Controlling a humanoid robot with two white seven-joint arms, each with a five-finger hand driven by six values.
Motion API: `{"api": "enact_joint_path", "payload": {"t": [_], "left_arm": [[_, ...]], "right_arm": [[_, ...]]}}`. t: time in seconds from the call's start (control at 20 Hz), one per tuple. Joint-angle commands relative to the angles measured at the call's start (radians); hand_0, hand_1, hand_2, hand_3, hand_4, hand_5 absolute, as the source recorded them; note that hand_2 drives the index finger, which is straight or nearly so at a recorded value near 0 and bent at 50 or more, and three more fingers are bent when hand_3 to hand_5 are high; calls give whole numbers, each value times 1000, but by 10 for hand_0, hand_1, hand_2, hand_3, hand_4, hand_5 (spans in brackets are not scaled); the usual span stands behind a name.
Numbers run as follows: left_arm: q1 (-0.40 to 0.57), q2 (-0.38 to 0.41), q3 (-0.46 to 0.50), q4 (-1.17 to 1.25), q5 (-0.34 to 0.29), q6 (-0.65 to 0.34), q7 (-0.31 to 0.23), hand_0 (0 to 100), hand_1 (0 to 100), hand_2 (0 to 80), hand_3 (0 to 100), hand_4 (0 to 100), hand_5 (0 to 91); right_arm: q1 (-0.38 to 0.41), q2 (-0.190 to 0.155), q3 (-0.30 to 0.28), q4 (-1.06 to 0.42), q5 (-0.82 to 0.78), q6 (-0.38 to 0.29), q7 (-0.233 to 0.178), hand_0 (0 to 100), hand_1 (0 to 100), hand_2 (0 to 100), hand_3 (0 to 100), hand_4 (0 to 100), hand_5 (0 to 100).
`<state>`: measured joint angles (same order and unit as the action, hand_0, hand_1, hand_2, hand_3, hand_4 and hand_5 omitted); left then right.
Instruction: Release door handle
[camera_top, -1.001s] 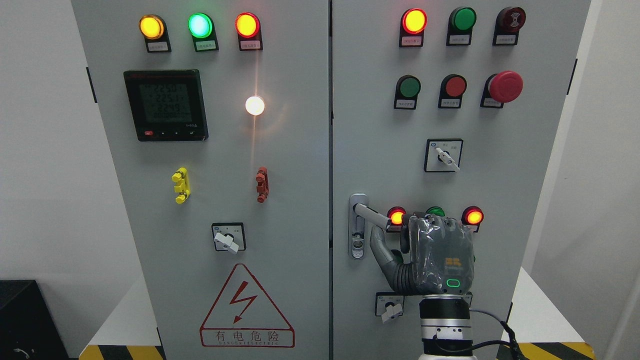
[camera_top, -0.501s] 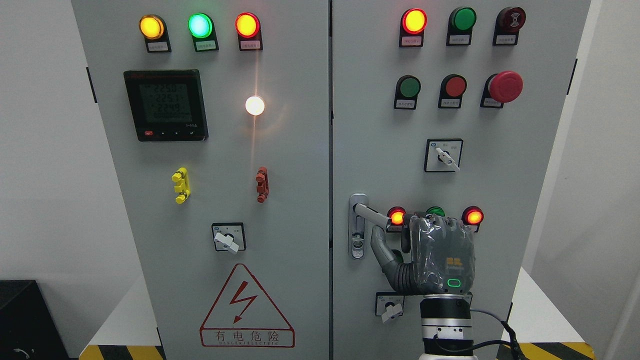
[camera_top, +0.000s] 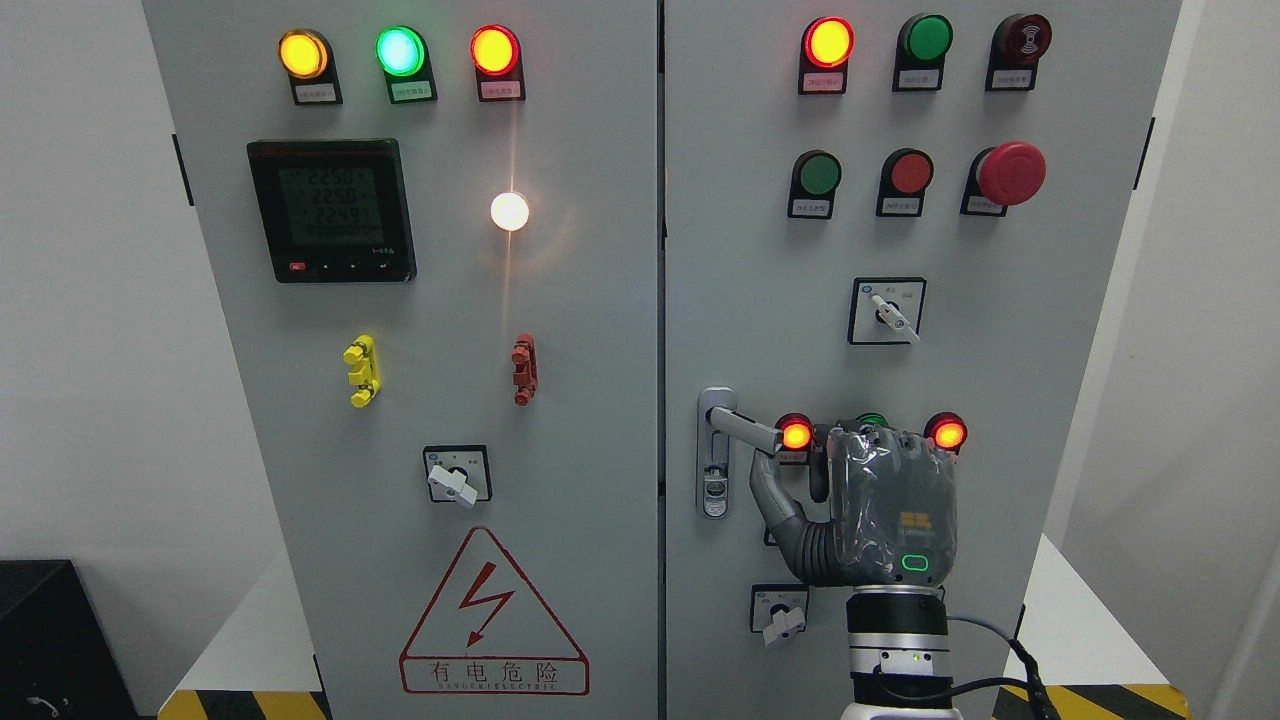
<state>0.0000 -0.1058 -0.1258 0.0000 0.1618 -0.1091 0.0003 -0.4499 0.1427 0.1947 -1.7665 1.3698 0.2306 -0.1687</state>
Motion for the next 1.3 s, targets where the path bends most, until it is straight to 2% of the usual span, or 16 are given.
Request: {"api": "enact_joint_path", "payload": {"t": [0.0,1.25], "left_arm": [[-26,0,0,29,-1,0,0,120,556,0,0,0,0],[-26,0,0,29,1,0,0,120,556,0,0,0,0]], "right_arm": [[-1,0,-9,1,0,-2,0,486,389,961,1000,963,1000],[-1,0,-9,1,-37,-5,1,538,375,953,1000,964,1000]]}}
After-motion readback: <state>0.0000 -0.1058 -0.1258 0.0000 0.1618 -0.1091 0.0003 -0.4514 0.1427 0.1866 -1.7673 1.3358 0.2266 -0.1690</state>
